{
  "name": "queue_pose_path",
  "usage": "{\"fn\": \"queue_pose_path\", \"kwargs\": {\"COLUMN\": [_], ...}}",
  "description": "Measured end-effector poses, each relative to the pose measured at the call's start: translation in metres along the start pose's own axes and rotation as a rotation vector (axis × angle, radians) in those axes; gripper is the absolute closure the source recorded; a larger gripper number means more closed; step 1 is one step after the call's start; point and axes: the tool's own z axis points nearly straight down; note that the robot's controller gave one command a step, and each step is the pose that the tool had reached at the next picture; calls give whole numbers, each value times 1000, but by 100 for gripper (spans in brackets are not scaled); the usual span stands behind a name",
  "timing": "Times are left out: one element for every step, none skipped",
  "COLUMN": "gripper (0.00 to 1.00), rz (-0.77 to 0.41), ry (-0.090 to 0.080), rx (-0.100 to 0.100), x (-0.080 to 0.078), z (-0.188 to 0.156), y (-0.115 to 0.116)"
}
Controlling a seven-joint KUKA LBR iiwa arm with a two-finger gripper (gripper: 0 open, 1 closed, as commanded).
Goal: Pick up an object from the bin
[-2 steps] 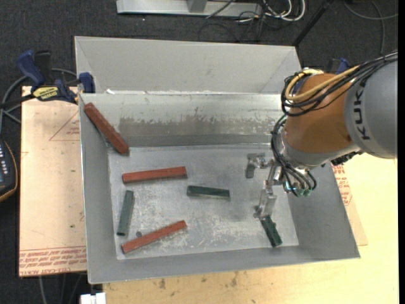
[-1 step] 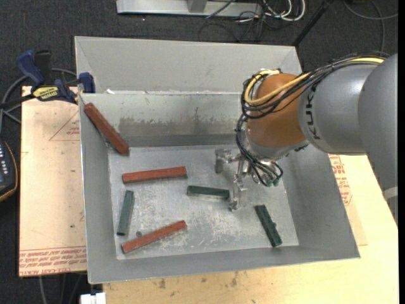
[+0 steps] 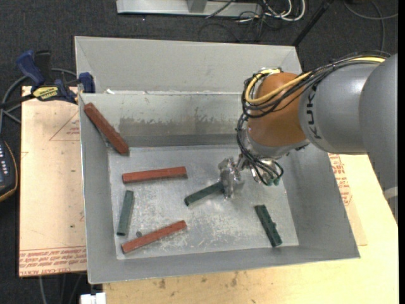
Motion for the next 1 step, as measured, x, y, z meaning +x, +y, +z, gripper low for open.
{"fn": "queue_pose_path", "kwargs": {"gripper": [0], "rz": [0], "ry": [0], "rx": [0], "x": [0], "z": [0], "y": [0]}}
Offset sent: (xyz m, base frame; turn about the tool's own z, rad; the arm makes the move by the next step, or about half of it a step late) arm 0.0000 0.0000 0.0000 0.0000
